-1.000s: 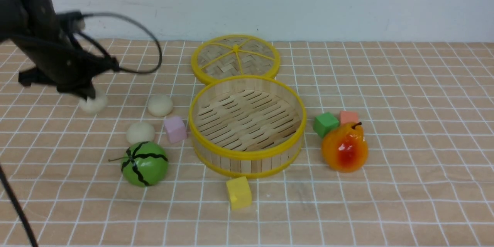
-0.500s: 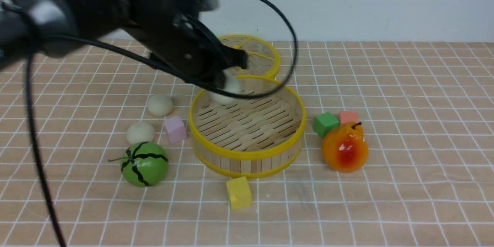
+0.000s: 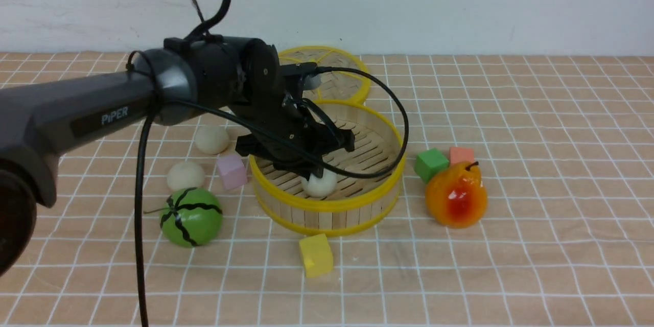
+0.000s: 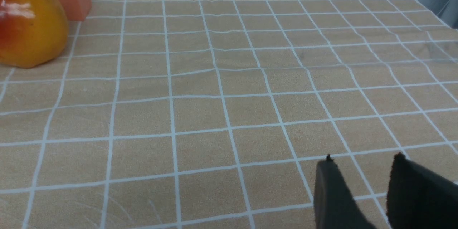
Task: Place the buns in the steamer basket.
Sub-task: Use the left arm to put the steamed stuffed bun into the steamer, then use the left arm to grab a steamed stuffed bun
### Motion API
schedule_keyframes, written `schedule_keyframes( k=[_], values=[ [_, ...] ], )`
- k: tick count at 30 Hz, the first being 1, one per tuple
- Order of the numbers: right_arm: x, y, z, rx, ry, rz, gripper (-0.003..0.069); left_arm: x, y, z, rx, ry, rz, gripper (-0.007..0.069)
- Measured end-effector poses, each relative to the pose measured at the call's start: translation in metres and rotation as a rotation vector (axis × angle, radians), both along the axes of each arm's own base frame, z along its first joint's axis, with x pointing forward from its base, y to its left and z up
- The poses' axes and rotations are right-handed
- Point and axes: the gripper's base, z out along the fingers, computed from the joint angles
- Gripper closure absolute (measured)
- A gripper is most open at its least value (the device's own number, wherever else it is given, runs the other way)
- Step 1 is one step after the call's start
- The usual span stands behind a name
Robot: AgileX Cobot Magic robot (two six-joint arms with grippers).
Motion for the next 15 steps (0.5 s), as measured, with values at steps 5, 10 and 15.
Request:
schedule_keyframes(
  k=[5,10,15],
  values=[
    [0.0,0.0,0.0,0.0,0.0,0.0,0.0418,0.002,-0.001,0.01,-0.011,-0.019,-0.002,0.0305],
    [0.0,0.0,0.0,0.0,0.0,0.0,0.0418,-0.003,0.0,0.04,-0.016,-0.021,-0.017,0.0161],
    [0.0,0.0,0.0,0.0,0.0,0.0,0.0418,-0.024,0.012,0.091,0.026,-0.035,-0.062,0.0123]
  ],
)
